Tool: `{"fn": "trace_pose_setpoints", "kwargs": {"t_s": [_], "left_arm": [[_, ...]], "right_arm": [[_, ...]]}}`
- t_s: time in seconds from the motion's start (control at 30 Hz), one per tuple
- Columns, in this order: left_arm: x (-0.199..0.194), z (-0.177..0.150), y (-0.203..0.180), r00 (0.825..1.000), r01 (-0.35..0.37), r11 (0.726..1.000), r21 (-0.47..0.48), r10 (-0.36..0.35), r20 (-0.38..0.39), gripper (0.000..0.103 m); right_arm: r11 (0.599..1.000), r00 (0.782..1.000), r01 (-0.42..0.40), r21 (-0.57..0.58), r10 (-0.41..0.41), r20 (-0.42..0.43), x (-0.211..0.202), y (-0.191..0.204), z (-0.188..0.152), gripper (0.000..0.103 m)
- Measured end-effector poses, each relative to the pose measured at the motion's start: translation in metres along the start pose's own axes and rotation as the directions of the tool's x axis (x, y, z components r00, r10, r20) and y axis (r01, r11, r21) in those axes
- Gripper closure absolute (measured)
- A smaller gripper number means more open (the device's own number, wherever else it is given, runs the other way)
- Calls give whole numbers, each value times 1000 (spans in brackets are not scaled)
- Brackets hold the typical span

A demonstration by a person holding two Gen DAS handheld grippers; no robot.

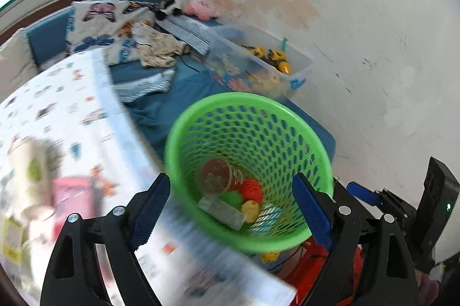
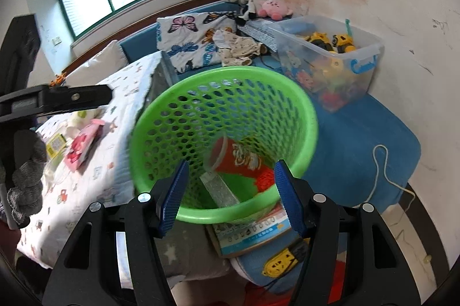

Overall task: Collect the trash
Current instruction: 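Move both tools back over the bed toward the pink snack wrapper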

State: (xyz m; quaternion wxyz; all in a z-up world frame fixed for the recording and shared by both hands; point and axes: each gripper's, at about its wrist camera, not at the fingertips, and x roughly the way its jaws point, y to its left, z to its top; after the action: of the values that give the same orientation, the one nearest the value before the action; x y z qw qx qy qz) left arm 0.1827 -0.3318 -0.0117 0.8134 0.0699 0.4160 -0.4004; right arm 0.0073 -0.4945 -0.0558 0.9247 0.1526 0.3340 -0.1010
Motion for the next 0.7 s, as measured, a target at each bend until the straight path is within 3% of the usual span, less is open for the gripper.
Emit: {"fn": "trace_pose_setpoints", "kwargs": {"t_s": [0.37, 0.7], "left_arm": [[-82, -63, 71, 990, -104, 983, -148, 116, 77, 19], [-136, -134, 148, 957, -246, 922, -298, 281, 79, 19]], "right_arm": [[992, 996, -94, -88, 93, -17, 3, 68, 1, 41], [968, 982, -183, -172, 175, -65, 23, 132, 2, 41]]}}
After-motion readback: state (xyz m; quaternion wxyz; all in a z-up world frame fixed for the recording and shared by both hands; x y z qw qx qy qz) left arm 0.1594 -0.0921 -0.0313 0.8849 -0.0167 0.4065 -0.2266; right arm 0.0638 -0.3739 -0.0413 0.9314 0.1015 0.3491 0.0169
